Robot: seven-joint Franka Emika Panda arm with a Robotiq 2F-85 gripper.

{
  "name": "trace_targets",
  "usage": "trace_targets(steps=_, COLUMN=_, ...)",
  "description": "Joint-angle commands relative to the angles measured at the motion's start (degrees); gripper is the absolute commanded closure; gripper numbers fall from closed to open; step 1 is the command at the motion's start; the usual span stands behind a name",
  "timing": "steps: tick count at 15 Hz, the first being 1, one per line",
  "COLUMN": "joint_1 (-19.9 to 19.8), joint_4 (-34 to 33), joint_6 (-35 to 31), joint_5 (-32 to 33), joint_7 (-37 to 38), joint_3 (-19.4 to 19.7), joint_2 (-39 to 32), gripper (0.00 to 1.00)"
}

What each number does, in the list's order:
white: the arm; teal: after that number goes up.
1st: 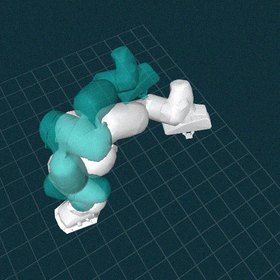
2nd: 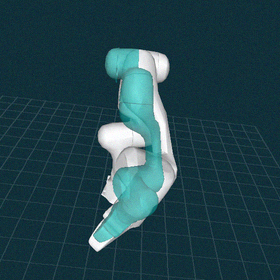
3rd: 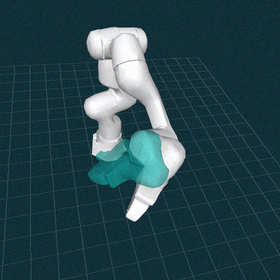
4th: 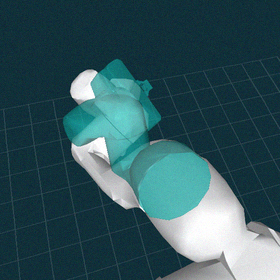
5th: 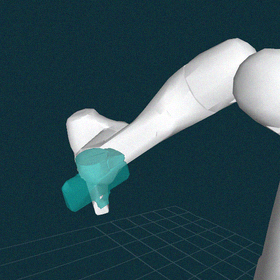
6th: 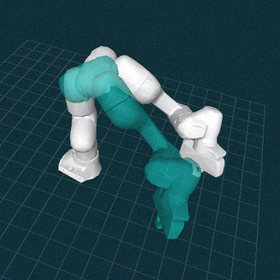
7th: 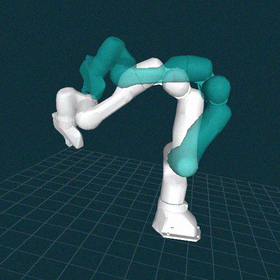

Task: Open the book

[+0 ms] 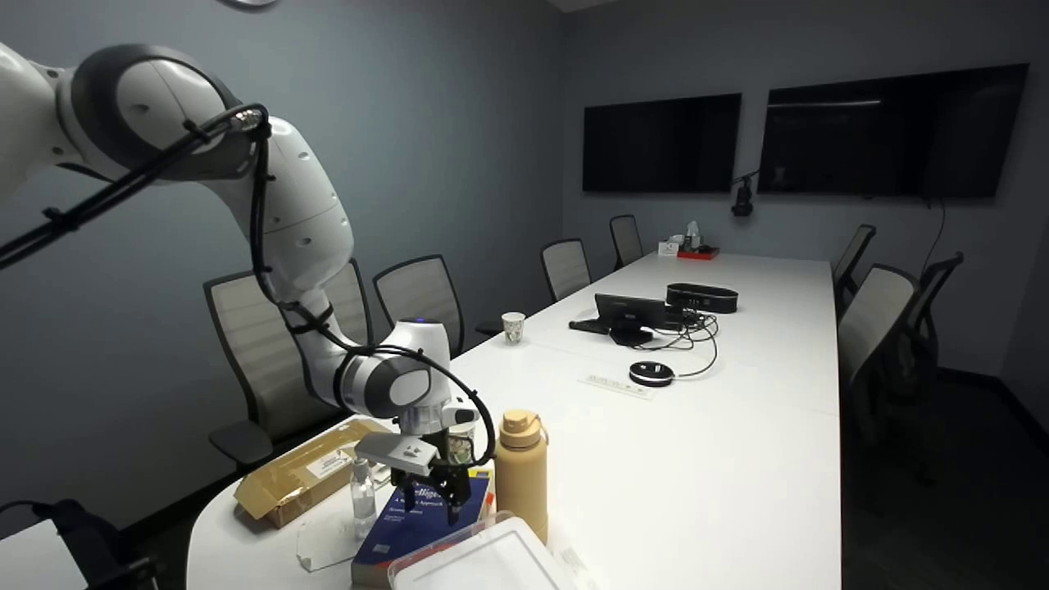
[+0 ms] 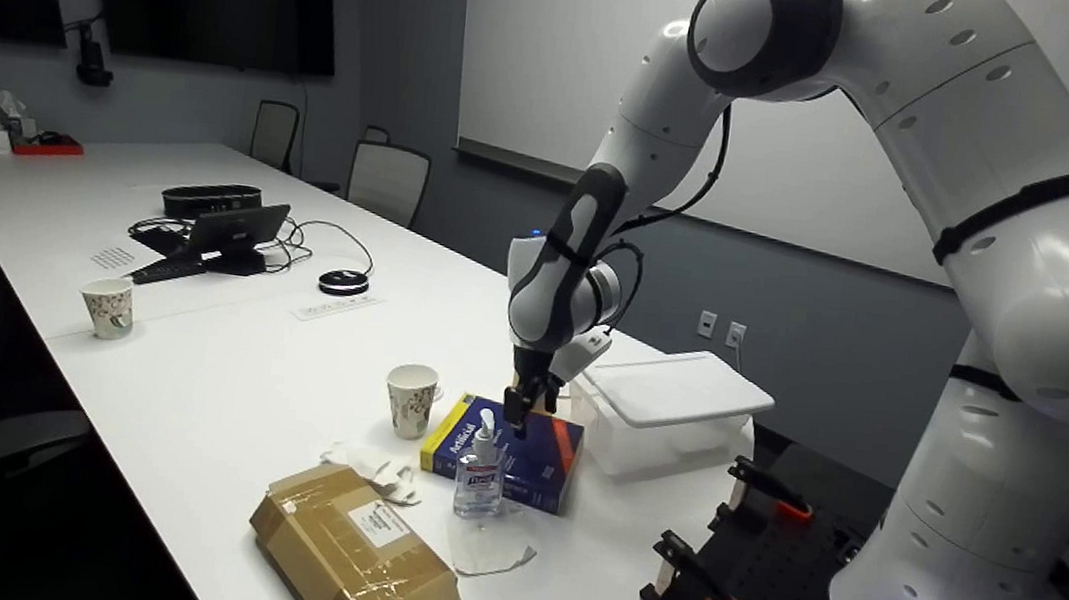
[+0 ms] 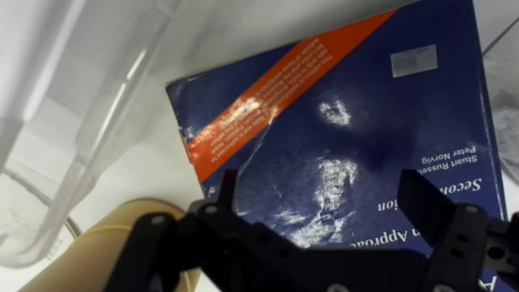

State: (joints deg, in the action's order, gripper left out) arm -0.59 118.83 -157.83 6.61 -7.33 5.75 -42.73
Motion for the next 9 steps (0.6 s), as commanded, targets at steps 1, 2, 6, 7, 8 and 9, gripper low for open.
trace_targets(steps=1, joint_1=3.4, joint_4=0.0, joint_6=-2.4, joint_5=2.4, joint_7=5.1, joint_3=3.2, joint_2=-1.2, gripper=0.00)
trace_targets(steps=2, joint_1=3.6, joint_4=0.0, joint_6=-2.7, joint_5=2.6, joint_7=5.6, joint_3=3.6, joint_2=-1.4, gripper=0.00)
trace_targets(steps=6, joint_1=2.9, joint_4=-0.2, joint_6=-3.2, joint_5=2.1, joint_7=6.4, joint_3=4.2, joint_2=-2.1, gripper=0.00)
trace_targets(steps=7, joint_1=2.2, joint_4=-0.4, joint_6=-3.3, joint_5=1.9, joint_7=5.9, joint_3=4.0, joint_2=-2.3, gripper=0.00)
trace_targets(steps=8, joint_1=1.7, joint_4=-0.5, joint_6=-3.3, joint_5=1.8, joint_7=5.6, joint_3=3.9, joint_2=-2.4, gripper=0.00)
trace_targets(steps=9, joint_1=0.8, joint_4=-0.7, joint_6=-3.2, joint_5=1.5, joint_7=5.1, joint_3=3.4, joint_2=-2.6, gripper=0.00)
